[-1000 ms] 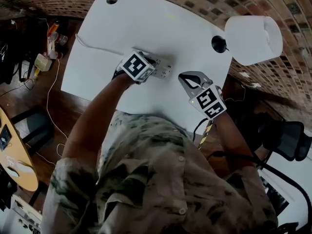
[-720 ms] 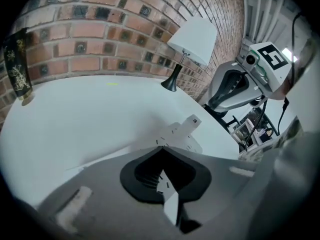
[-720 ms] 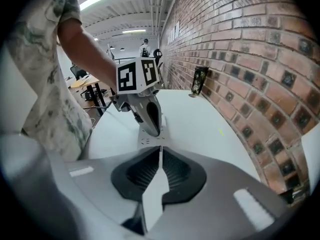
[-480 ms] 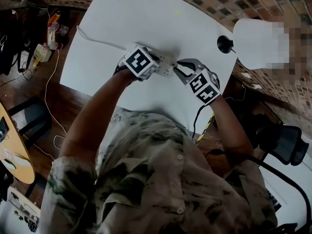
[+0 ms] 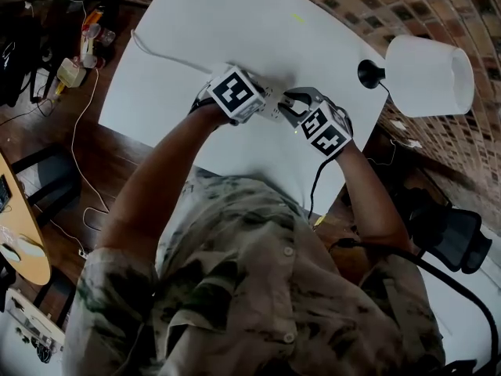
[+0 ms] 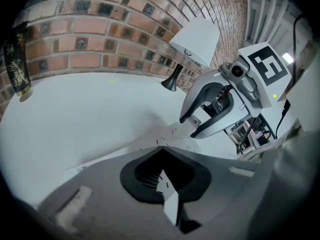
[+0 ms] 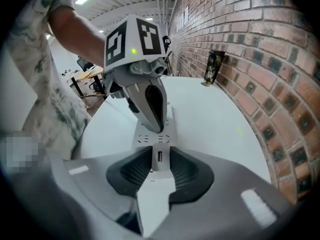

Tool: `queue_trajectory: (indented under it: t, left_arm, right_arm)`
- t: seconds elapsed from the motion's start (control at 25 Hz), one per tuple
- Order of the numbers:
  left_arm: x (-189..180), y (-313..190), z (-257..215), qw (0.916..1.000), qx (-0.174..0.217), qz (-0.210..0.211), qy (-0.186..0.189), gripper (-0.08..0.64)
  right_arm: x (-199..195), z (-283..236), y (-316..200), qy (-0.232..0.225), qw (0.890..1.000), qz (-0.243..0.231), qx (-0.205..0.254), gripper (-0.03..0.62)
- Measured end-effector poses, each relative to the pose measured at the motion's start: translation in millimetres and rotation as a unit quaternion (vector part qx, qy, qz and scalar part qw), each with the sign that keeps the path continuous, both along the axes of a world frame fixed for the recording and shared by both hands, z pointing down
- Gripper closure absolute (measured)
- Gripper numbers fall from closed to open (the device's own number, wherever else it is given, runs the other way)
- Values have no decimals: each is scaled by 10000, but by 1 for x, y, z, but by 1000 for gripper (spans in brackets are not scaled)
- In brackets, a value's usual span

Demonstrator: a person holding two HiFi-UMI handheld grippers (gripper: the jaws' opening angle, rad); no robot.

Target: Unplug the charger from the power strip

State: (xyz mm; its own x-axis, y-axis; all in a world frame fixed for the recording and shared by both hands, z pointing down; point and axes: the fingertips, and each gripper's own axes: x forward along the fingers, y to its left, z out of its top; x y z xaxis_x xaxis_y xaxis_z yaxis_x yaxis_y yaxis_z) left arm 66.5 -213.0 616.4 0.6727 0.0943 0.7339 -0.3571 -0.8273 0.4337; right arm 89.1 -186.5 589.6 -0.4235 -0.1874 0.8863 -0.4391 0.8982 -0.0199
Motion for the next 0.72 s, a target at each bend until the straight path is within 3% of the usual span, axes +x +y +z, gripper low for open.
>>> queue_trajectory:
  t: [0.12, 0.32, 0.48, 0.72]
  left_arm:
    - [-1, 0, 1, 10000, 17, 15, -14, 565]
    - [-13, -4, 7, 9993, 91, -12, -358, 565]
    - [-11, -6, 5, 9993, 164, -20, -321, 565]
    - [1, -2, 0, 10000, -25, 17, -9, 565]
  right_arm:
    - [-1, 7, 1, 78, 9999, -88, -73, 480]
    - [-3, 9, 0, 81, 9998, -125, -138, 483]
    - [-2, 9, 0, 141, 9998, -119, -117, 485]
    - [-5, -9, -7, 65, 9999, -144, 3, 486]
